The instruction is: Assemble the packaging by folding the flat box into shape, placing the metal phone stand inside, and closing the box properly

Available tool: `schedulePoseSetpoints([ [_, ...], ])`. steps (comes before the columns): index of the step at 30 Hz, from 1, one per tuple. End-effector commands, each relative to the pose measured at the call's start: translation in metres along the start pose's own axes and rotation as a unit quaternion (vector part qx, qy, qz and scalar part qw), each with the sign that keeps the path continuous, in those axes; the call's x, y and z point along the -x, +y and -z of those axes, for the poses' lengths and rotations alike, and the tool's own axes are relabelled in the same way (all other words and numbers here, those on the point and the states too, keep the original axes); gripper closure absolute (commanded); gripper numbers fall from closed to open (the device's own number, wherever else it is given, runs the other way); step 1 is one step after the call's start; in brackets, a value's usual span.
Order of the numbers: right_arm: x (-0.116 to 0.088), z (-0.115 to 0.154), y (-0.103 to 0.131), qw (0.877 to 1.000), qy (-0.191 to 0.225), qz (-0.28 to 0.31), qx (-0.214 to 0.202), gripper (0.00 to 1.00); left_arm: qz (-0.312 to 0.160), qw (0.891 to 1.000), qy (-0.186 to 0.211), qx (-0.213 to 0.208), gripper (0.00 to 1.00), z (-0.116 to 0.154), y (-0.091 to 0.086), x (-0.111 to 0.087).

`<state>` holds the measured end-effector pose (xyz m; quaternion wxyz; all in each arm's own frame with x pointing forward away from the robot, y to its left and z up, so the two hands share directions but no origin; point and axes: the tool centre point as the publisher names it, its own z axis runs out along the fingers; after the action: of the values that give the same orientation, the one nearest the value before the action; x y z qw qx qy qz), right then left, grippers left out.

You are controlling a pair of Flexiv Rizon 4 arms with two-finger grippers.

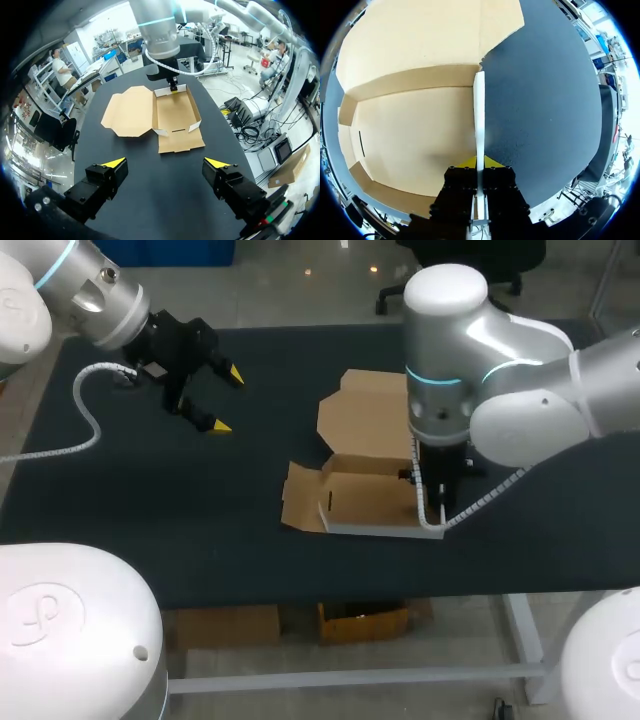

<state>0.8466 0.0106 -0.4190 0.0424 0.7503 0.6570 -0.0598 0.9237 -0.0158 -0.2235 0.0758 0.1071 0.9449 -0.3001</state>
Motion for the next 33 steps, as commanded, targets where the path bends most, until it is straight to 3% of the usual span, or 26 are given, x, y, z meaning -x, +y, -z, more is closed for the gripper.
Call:
schedulePoseSetpoints([
  [1,-0.0065,0.0004,0.0065,0.999,-0.034,-0.008,-0.012,1.00,0.000,1.000,0.001,0.002,0.00,0.0008,-0.0004,-0.0001],
  [16,-0.0058,0.0020,0.0111,0.995,-0.088,-0.045,-0.006,1.00,0.000,1.000,0.001,0.002,0.00,0.0008,-0.0004,-0.0001],
  [33,-0.0022,0.0003,0.0057,1.000,0.018,-0.004,0.015,1.00,0.000,1.000,0.001,0.002,0.00,0.0008,-0.0004,-0.0001],
])
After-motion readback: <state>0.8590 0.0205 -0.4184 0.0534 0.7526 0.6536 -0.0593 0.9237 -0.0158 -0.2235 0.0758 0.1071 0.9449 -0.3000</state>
